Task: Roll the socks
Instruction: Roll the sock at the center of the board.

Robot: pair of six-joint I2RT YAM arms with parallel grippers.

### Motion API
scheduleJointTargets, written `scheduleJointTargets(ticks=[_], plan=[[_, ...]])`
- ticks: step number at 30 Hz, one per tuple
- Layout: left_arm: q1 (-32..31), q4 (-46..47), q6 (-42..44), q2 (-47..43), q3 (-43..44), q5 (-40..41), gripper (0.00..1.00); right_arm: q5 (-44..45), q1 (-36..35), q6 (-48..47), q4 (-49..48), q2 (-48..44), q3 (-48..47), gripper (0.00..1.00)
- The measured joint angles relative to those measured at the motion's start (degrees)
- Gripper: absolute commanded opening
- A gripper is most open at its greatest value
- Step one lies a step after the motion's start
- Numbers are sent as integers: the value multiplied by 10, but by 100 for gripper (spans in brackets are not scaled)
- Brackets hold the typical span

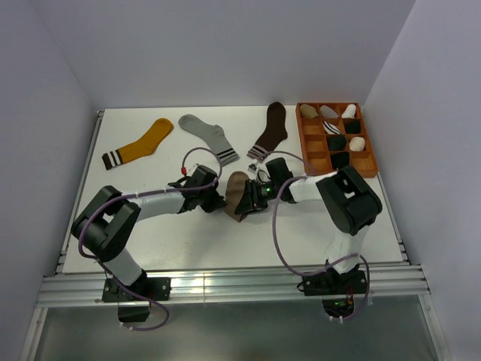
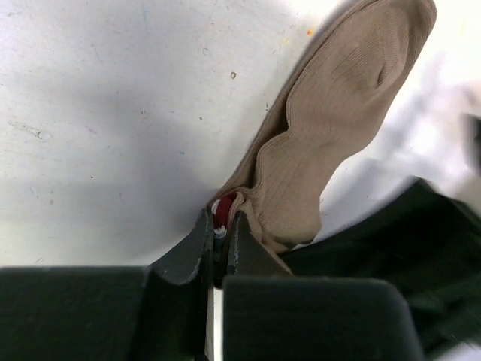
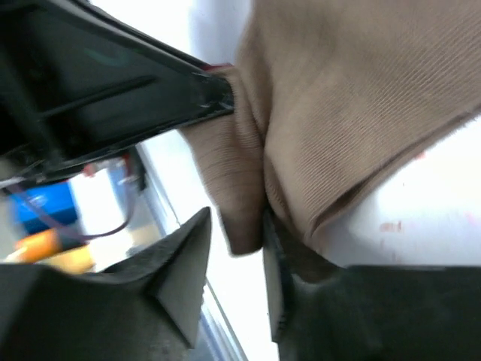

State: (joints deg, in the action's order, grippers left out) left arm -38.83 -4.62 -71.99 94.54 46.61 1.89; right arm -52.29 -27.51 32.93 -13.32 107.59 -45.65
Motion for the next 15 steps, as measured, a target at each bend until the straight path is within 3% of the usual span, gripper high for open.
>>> scheduleJointTargets(ticks=[6, 10, 15], plan=[[0, -44, 23, 6, 25, -1, 0, 134, -24, -90, 80, -135, 3, 45], [0, -66, 34, 10, 38, -4, 0, 267, -85, -148, 102, -219, 3, 43], [0, -90, 48, 17, 54, -6, 0, 391, -176, -199, 109, -236, 4, 47]])
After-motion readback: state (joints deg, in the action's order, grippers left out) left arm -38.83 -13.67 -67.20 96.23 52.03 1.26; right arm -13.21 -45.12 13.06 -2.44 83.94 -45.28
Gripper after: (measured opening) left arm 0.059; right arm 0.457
